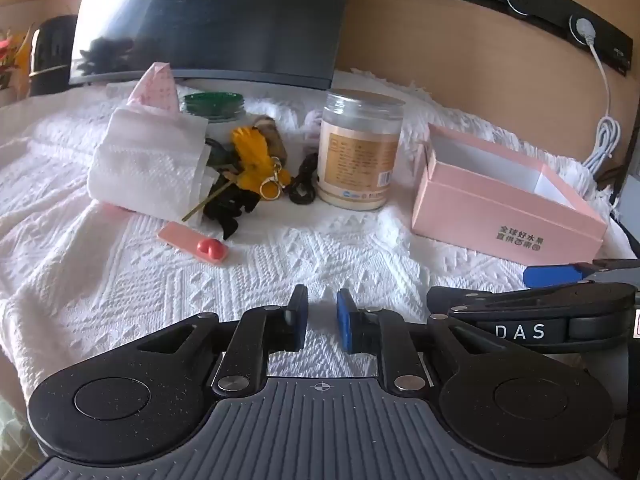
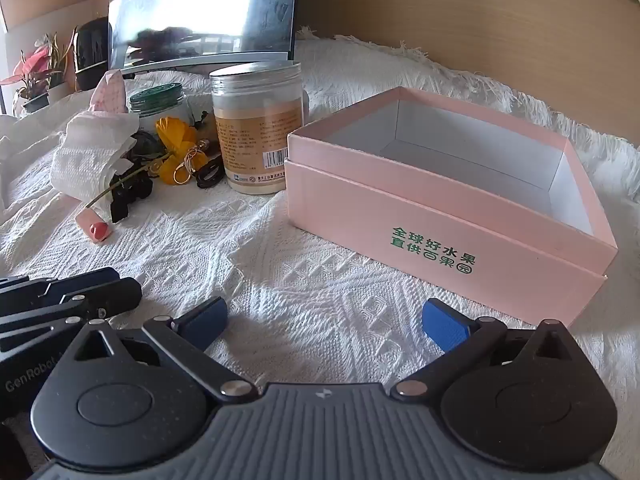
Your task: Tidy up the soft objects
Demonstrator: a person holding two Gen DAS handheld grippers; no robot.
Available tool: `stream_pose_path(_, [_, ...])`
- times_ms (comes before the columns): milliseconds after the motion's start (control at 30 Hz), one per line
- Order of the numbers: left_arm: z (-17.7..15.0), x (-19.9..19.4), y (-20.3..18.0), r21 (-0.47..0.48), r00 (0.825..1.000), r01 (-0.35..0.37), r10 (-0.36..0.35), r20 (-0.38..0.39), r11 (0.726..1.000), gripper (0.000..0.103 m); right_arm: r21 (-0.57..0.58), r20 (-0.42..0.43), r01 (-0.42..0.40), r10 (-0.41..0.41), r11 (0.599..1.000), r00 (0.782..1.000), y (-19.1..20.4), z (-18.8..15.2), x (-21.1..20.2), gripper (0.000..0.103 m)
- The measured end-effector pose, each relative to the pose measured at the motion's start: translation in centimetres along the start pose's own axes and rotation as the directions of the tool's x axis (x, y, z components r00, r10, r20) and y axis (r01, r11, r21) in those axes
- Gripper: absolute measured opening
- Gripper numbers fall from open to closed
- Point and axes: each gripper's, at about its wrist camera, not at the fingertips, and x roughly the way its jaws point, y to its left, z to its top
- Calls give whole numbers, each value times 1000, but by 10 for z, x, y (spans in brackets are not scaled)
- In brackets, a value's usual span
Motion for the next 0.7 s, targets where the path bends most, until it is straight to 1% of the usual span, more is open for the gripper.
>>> stream_pose_path(200, [0, 0, -2, 35, 1000, -12, 12, -10, 999, 18, 2, 1, -2, 2, 1000, 1000, 0, 0, 0, 103])
stream_pose_path(367, [0, -2, -1, 22, 1000, -11, 11, -3, 1000, 18, 2, 1, -2, 2, 1000, 1000, 0, 0, 0, 103])
stream_pose_path(700, [-1, 0, -2, 25, 1000, -14, 14, -2, 1000, 18, 2, 1, -2, 2, 1000, 1000, 0, 0, 0, 103])
